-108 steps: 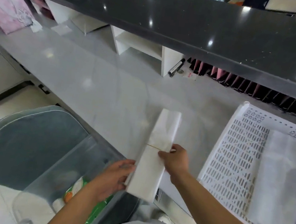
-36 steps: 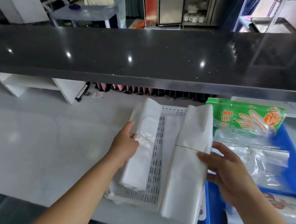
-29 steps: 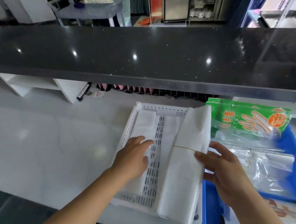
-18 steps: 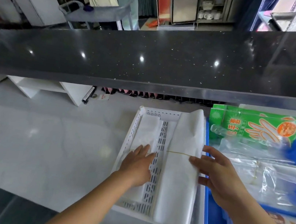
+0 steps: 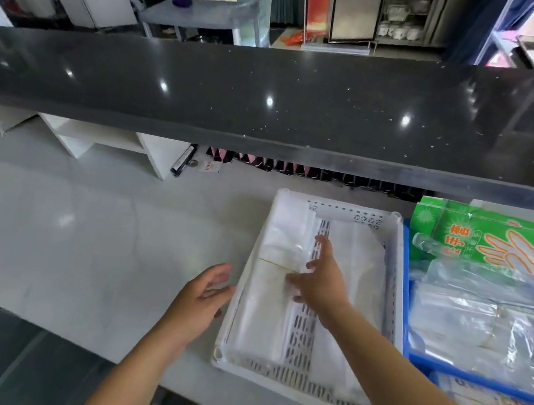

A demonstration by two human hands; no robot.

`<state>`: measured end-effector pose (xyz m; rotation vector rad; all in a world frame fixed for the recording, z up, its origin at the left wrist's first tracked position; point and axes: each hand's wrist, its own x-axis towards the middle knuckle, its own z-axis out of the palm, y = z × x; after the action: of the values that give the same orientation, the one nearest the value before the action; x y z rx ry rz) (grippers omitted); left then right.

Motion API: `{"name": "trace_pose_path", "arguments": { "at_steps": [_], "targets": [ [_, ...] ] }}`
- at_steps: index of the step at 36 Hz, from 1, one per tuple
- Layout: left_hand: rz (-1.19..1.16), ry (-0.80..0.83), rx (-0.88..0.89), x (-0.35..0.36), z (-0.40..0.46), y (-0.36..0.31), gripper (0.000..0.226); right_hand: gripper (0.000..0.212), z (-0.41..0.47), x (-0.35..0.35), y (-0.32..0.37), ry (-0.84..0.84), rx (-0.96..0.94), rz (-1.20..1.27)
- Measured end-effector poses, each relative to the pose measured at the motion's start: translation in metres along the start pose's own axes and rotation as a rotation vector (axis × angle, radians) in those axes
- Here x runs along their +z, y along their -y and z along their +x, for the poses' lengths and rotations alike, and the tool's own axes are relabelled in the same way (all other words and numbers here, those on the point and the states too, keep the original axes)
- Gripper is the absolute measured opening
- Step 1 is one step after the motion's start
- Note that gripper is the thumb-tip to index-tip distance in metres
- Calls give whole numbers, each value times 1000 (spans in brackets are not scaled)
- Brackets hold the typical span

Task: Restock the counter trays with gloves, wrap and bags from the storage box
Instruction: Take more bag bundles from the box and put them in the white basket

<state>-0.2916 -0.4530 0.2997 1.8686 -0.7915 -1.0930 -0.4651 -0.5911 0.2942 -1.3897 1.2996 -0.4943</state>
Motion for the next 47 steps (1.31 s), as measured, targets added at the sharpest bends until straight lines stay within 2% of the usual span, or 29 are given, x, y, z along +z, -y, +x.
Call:
{"name": "trace_pose_path", "arguments": {
  "at_steps": [2,4,8,15,19,22,24,26,28,31,39,47],
  "targets": [
    [-14,52,-10,-2,-5,3,39,72,-2,12,-8,5,-48,-169],
    [-14,113,2,-3,-9,5,38,67,-3,18,-12,0,-69,-209],
    [75,134,8,1,-11,10,45,69,-1,16,-12,18,13,-101],
    [183,113,38,3,-6,16,50,69,-6,20,-23,-90,-9,-118],
    [212,110,44,3,-3,16,48,72,-8,25,-24,-129,-124,-338],
    [208,124,40,3,-3,15,49,80,0,28,-18,-112,-264,-729],
    [188,131,39,4,-3,12,52,85,13,28,-11,-44,-334,-948],
    [176,140,37,3,-3,10,58,88,28,27,-5,58,-339,-1055],
    [169,145,29,2,-2,8,62,92,39,28,-2,146,-302,-1082],
    [127,152,8,1,-1,8,64,94,49,32,-3,183,-280,-1092],
    [2,177,-78,-2,2,11,63,91,57,39,-21,165,-302,-1045],
    [-49,156,-67,-1,1,23,57,79,54,44,-33,88,-366,-967]
  ]
}}
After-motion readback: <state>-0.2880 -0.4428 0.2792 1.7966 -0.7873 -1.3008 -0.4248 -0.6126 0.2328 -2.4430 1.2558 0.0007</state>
